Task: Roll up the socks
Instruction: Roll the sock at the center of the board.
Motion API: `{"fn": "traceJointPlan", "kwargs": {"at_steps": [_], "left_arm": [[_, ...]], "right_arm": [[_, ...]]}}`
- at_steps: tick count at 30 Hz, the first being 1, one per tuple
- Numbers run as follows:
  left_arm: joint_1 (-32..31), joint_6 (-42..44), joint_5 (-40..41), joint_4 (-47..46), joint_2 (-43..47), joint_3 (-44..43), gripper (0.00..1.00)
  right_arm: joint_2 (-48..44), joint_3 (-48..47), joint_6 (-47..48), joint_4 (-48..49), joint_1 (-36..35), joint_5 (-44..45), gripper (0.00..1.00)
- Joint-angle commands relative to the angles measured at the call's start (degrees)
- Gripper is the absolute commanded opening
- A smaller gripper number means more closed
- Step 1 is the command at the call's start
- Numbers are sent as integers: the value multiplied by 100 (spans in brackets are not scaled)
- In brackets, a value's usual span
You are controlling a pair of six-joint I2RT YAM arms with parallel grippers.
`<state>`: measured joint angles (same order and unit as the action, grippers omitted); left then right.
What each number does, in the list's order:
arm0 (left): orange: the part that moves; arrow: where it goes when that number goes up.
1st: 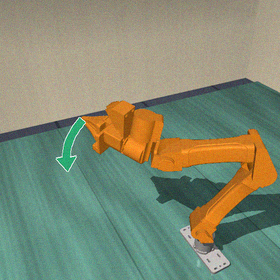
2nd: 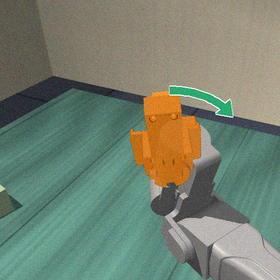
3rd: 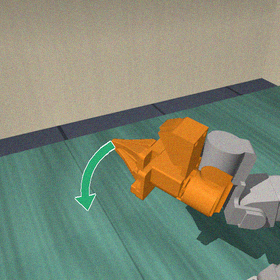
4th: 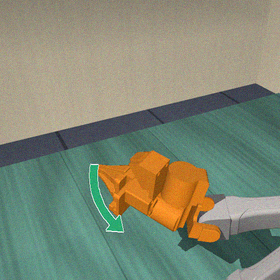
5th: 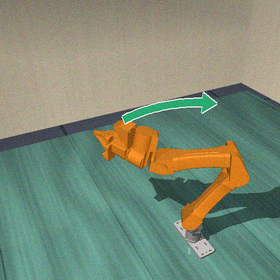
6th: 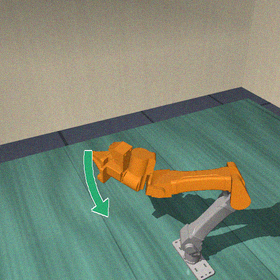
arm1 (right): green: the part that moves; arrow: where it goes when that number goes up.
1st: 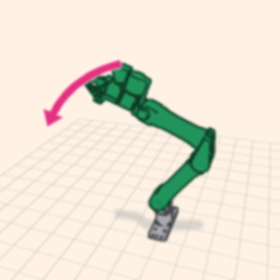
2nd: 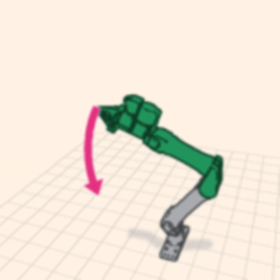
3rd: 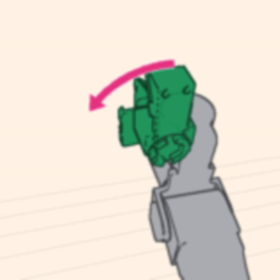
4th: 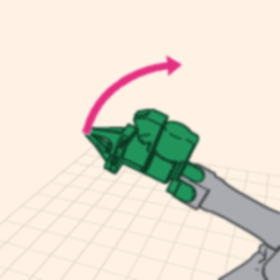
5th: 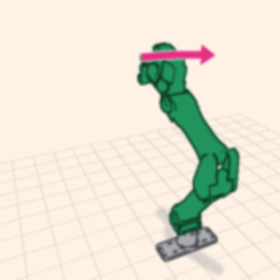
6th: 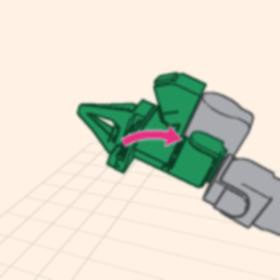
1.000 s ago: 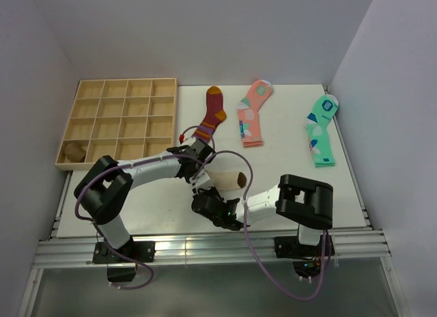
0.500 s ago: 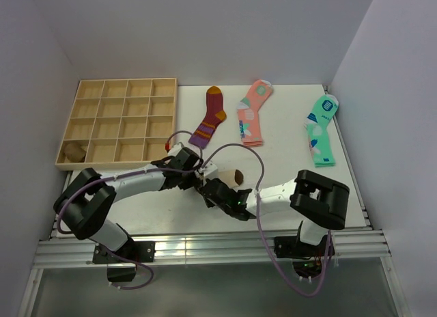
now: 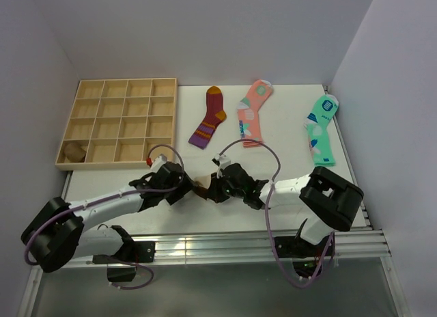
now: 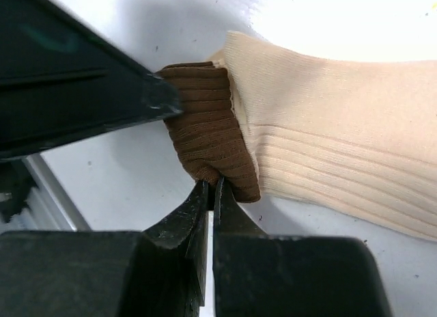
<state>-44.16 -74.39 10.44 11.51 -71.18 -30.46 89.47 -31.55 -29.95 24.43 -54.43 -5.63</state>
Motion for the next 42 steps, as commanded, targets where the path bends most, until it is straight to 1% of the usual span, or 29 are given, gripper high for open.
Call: {"fn": "traceJointPlan", "kwargs": {"at_steps": [1, 7, 11, 15, 22, 24, 35, 40, 42], "left_arm": [[-22, -339, 213, -657, 550, 373, 74], [-22, -304, 248, -1580, 1114, 936, 77], [-31, -225, 178, -2204, 1150, 1261, 77], [-31, -15, 38, -2653, 756, 1279, 75], [-31, 267, 37, -2865, 105, 1086, 72], [-31, 346, 29, -2882, -62, 1025, 71], [-40, 461, -77, -3146, -546, 901, 69], [-31, 460, -147, -3593, -538, 1120, 70], [-40, 443, -138, -3760, -494, 1217, 72]], "right_arm": [[166, 237, -440, 62, 275, -675, 0], [580, 571, -976, 746, 969, -1553, 0], [1009, 633, -1188, 1002, 1277, -1915, 0], [1309, 738, -1460, 1371, 1575, -2223, 0], [1793, 887, -1759, 1838, 1980, -2610, 0], [1872, 896, -1803, 1838, 2024, -2645, 0], [2144, 765, -1847, 1724, 2130, -2751, 0], [2206, 721, -1856, 1688, 2139, -2760, 0], [2224, 712, -1856, 1688, 2139, -2768, 0]]}}
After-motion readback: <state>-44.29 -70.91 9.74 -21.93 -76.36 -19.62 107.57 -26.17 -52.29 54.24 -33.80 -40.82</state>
